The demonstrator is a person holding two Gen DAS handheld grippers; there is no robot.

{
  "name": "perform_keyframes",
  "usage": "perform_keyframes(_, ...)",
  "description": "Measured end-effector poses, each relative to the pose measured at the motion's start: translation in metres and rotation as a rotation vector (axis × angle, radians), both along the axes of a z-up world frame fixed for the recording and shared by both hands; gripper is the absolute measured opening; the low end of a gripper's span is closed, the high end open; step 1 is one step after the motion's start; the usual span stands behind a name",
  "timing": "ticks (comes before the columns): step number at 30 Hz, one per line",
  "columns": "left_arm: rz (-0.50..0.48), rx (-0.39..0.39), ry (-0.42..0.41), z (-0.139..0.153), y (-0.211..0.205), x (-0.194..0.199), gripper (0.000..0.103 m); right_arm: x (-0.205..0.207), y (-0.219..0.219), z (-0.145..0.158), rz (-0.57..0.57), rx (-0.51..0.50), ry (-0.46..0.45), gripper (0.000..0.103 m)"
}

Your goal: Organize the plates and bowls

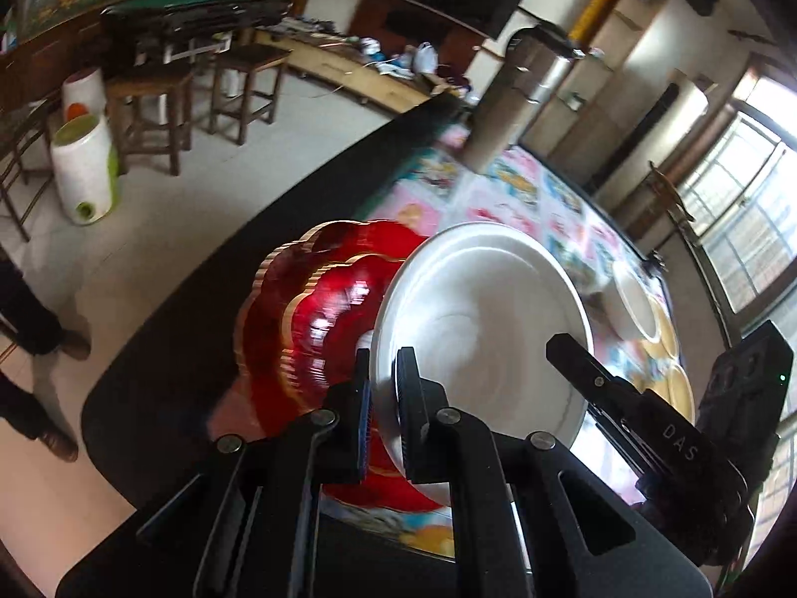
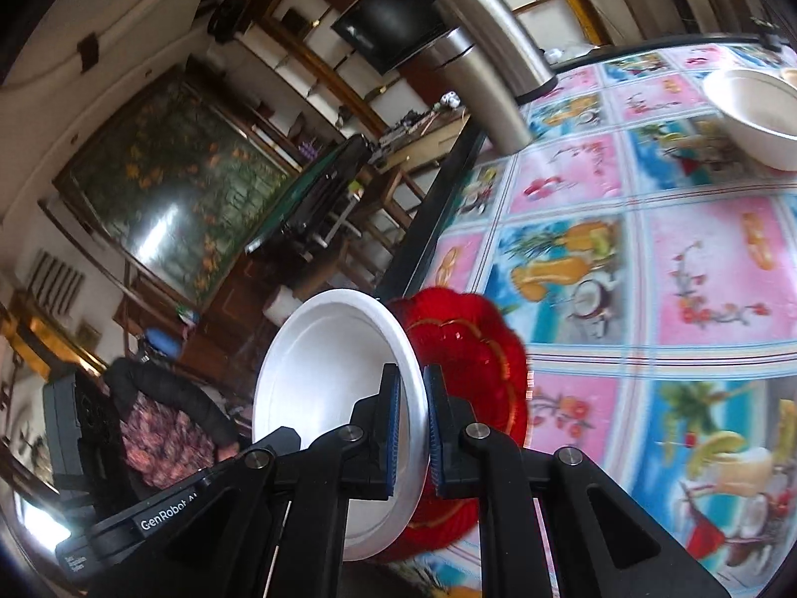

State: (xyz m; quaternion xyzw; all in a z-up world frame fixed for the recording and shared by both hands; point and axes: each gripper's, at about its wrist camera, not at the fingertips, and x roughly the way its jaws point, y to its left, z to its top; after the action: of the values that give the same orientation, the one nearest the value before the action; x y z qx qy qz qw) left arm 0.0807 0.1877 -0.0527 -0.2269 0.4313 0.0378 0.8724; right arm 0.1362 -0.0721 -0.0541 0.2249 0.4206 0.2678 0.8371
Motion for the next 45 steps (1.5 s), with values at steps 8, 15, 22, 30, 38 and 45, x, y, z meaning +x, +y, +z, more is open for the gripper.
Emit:
perform_keyframes(8, 0.010, 0.051, 0.050, -0.025, 0.012, 0.018, 0.008, 0.016, 0.026, -0.027, 0.002, -0.072, 0.036, 0.012)
perform_keyframes(15, -0.005, 0.120, 0.081, -0.040, 0.010, 0.027, 0.010, 0.021, 0.032, -0.039, -0.009, -0.137, 0.000, 0.013)
perform_keyframes(22, -0.001, 0.215, 0.066, -0.033, 0.006, 0.026, 0.010, 0.011, 0.043, -0.033, 0.006, -0.221, -0.096, 0.014)
perform_keyframes(30, 0.015, 0.252, 0.099, -0.034, 0.010, 0.029, 0.012, 0.007, 0.038, -0.022, -0.010, -0.240, -0.149, 0.019)
perform_keyframes(38, 0.086, 0.265, 0.000, -0.003, 0.019, 0.007, 0.012, 0.008, -0.004, -0.005, -0.101, -0.158, -0.176, 0.023)
perform_keyframes(45, 0.009, 0.293, -0.101, 0.017, -0.020, -0.011, 0.012, 0.008, -0.063, -0.005, -0.222, -0.146, -0.172, 0.027)
